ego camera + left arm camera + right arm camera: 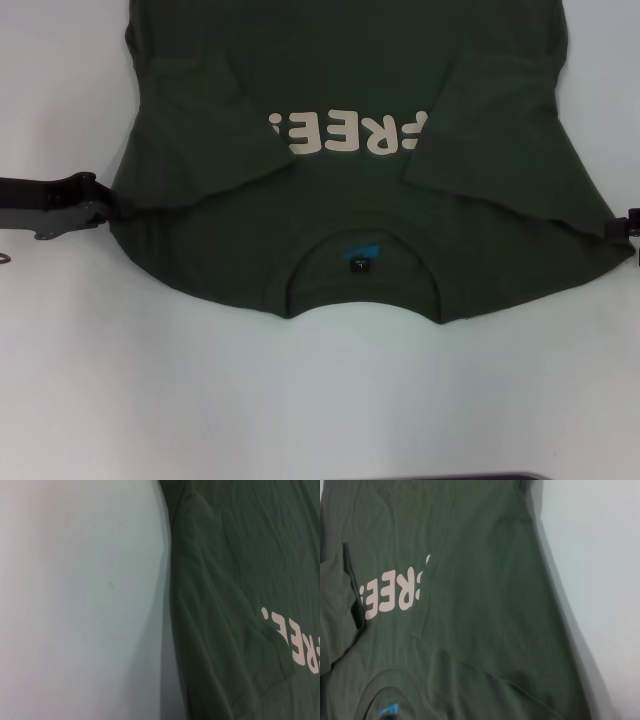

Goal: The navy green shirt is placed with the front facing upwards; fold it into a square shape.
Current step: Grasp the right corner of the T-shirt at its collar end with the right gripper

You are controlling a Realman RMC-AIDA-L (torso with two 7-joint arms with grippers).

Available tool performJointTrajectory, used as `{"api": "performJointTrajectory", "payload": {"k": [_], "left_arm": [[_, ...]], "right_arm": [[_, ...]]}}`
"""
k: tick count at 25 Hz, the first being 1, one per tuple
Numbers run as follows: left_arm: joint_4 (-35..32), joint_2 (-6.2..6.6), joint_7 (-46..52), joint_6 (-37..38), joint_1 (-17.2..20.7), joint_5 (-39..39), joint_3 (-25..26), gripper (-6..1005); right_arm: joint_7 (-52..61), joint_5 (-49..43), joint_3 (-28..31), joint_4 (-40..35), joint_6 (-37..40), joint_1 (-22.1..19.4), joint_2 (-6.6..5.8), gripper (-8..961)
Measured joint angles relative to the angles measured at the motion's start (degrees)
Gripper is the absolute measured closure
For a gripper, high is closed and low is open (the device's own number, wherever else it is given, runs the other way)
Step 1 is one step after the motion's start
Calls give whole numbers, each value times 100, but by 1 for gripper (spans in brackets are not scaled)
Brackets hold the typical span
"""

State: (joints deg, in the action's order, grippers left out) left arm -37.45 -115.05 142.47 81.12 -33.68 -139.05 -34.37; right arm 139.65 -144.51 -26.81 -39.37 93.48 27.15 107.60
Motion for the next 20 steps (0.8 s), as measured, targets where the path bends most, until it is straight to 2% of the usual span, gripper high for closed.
{"api": "performJointTrajectory", "payload": {"k": [20], "left_arm": [[-8,-9,-6,-7,2,1,19,996]], "right_arm": [[1,3,2,15,-71,41,85,25]]}}
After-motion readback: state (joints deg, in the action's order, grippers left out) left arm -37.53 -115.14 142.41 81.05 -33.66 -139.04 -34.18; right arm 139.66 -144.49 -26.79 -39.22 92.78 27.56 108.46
